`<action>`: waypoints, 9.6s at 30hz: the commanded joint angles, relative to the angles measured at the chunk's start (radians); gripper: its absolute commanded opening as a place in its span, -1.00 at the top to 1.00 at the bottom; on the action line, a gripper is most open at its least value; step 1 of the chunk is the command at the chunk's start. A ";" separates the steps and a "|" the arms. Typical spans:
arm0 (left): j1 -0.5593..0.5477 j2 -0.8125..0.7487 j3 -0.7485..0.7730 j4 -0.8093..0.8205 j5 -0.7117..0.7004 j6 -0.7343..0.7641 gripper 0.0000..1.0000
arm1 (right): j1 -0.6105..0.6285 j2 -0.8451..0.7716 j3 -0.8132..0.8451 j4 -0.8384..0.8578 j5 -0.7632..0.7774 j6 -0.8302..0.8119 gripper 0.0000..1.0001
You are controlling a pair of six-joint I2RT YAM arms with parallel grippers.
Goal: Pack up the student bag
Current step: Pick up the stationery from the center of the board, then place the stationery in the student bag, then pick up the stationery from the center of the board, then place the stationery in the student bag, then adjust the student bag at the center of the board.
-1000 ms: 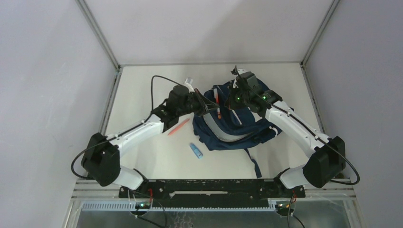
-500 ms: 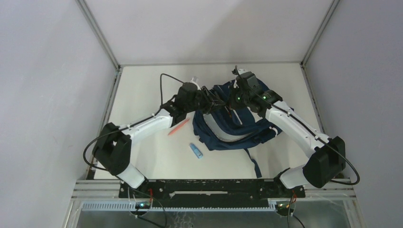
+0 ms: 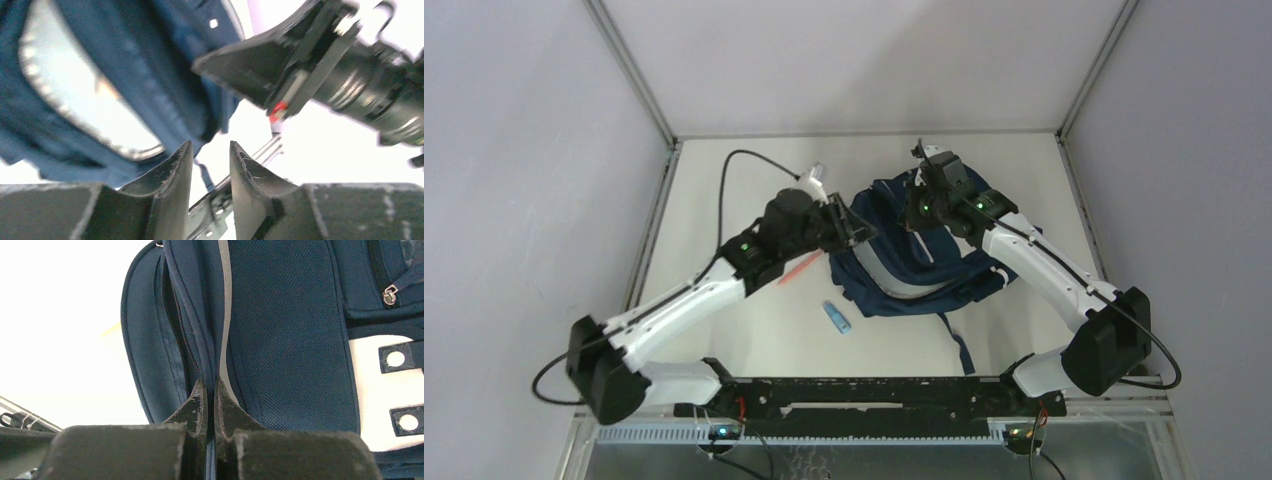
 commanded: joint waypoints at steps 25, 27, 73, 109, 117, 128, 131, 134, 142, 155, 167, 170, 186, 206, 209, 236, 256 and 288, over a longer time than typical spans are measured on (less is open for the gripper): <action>-0.125 0.420 0.082 -0.739 -0.322 -0.227 -0.27 | 0.027 -0.010 0.024 0.103 -0.064 0.018 1.00; -0.136 0.437 0.093 -0.727 -0.310 -0.230 -0.26 | 0.027 -0.012 0.024 0.100 -0.064 0.018 1.00; -0.036 -0.097 0.071 -0.276 -0.221 0.030 0.63 | 0.039 -0.043 0.024 0.090 -0.052 0.022 1.00; 0.020 0.204 0.235 -0.101 -0.060 0.006 0.07 | 0.044 -0.041 0.024 0.070 -0.031 0.021 1.00; 0.043 0.166 0.210 -0.115 -0.075 0.020 0.08 | 0.044 -0.038 0.023 0.073 -0.034 0.019 1.00; 0.123 0.088 0.142 -0.338 -0.374 0.450 -0.21 | 0.043 -0.046 0.019 0.069 -0.032 0.016 1.00; 0.157 0.103 0.105 -0.406 -0.414 0.567 -0.23 | 0.040 -0.051 0.003 0.088 -0.041 0.016 1.00; 0.196 0.132 0.060 -0.426 -0.347 0.630 -0.31 | 0.040 -0.045 0.004 0.094 -0.048 0.017 1.00; 0.250 0.328 0.067 -0.451 -0.242 0.646 -0.43 | 0.037 -0.049 0.004 0.096 -0.050 0.014 1.00; 0.324 0.514 0.105 -0.425 -0.193 0.610 -0.09 | 0.024 -0.061 0.004 0.083 -0.043 0.012 1.00; 0.324 0.348 0.124 -0.463 -0.217 0.524 1.00 | 0.023 -0.055 0.003 0.082 -0.047 0.012 1.00; 0.319 0.186 0.123 -0.404 -0.074 0.444 1.00 | 0.023 -0.053 0.004 0.084 -0.047 0.012 1.00; 0.113 0.185 0.082 0.199 0.319 -0.108 1.00 | 0.024 -0.050 0.003 0.104 -0.060 0.018 1.00; 0.021 0.199 -0.117 0.423 0.041 -0.375 1.00 | 0.030 -0.059 0.004 0.089 -0.049 0.022 1.00; 0.020 0.201 -0.110 0.408 0.026 -0.350 0.95 | 0.032 -0.065 -0.002 0.087 -0.043 0.018 1.00; 0.069 0.058 -0.076 0.212 -0.074 -0.062 0.23 | 0.027 -0.076 -0.015 0.087 -0.051 0.012 1.00; 0.256 0.069 0.059 0.006 0.174 0.478 -0.07 | 0.034 -0.093 -0.065 0.106 -0.155 -0.038 1.00; 0.291 0.287 0.112 -0.180 -0.023 0.505 -0.27 | -0.508 -0.566 -0.722 0.220 -0.195 0.250 -0.28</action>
